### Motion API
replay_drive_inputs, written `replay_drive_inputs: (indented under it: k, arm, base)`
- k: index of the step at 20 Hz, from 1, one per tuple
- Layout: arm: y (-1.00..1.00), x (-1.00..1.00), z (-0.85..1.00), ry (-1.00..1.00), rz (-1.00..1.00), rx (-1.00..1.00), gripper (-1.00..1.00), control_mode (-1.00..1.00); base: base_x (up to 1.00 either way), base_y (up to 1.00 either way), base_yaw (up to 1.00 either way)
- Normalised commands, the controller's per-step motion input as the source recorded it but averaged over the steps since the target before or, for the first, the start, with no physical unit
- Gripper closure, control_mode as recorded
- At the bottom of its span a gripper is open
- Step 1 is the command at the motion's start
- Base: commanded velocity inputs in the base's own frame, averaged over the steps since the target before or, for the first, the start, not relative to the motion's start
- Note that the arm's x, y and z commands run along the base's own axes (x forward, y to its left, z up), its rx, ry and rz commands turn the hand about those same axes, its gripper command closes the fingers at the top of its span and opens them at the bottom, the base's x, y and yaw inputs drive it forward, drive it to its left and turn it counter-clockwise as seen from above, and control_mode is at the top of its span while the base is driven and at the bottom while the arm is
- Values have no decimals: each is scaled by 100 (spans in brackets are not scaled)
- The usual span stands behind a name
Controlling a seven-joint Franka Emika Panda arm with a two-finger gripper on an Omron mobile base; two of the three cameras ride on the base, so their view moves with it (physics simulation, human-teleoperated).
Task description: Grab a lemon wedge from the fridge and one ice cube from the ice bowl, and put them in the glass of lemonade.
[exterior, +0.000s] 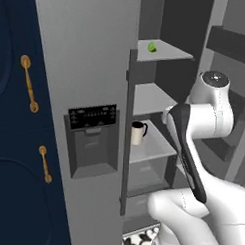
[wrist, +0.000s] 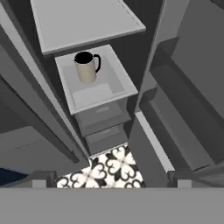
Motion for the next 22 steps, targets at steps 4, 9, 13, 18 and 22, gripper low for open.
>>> replay_drive_inputs:
  k: [4, 9, 13, 18, 22]
  arm:
    - [0, 0, 0, 0, 0, 0, -100, 100]
    - [0, 0, 0, 0, 0, 0, -100, 100]
    - [0, 0, 0, 0, 0, 0, -100, 100]
    - [0, 0, 0, 0, 0, 0, -100, 100]
    - [-3, 2, 2, -3, 1, 2, -100, -100]
  base:
    - [81, -34, 0]
    - [62, -30, 0]
    - [72, 0, 0]
    - [57, 0, -2]
    - [16, -8, 0]
